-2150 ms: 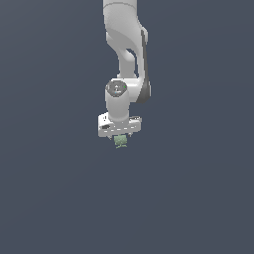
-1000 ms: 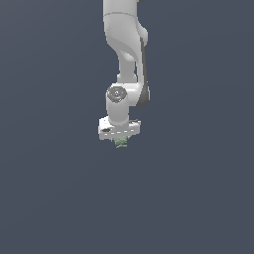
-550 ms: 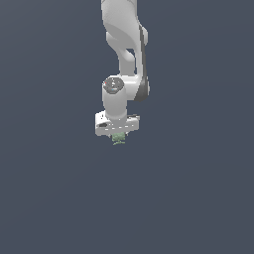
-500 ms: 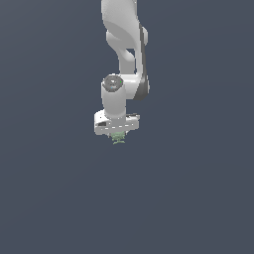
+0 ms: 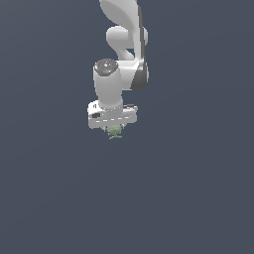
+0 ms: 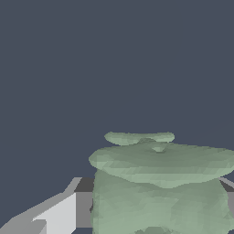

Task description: Pick up the object and move it to a goal position.

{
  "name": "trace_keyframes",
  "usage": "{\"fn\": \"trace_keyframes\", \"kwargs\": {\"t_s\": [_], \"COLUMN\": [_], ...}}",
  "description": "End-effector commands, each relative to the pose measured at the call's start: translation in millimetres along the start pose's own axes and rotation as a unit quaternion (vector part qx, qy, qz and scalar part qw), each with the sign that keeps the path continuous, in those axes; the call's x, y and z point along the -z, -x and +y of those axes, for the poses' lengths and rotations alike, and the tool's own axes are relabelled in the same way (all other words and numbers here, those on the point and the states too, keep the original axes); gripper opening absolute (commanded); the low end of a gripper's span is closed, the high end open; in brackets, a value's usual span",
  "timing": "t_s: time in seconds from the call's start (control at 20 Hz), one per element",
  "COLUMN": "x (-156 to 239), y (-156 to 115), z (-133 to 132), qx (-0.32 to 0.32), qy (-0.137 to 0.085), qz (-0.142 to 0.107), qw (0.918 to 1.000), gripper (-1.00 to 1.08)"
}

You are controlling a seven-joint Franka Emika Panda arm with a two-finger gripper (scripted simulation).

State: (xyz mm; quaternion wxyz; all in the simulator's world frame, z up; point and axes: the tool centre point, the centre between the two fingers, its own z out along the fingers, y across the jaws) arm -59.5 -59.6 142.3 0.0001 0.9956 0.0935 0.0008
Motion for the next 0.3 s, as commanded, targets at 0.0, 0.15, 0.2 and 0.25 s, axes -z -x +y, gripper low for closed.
{"fn": "trace_keyframes", "kwargs": {"t_s": [0.0,0.15,0.2,0.25], "x": [5.7,6.8,6.2,5.9], "y": [-0.3,-1.0,-1.2,-1.3], "z": [1.4,1.9,1.8,1.8], "qx": [0.0,0.0,0.0,0.0], "qy": [0.0,0.0,0.0,0.0], "qz": [-0.001,-0.001,-0.001,-0.001], "qw": [1.0,1.0,1.0,1.0], "gripper": [-1.0,-1.0,-1.0,-1.0]}}
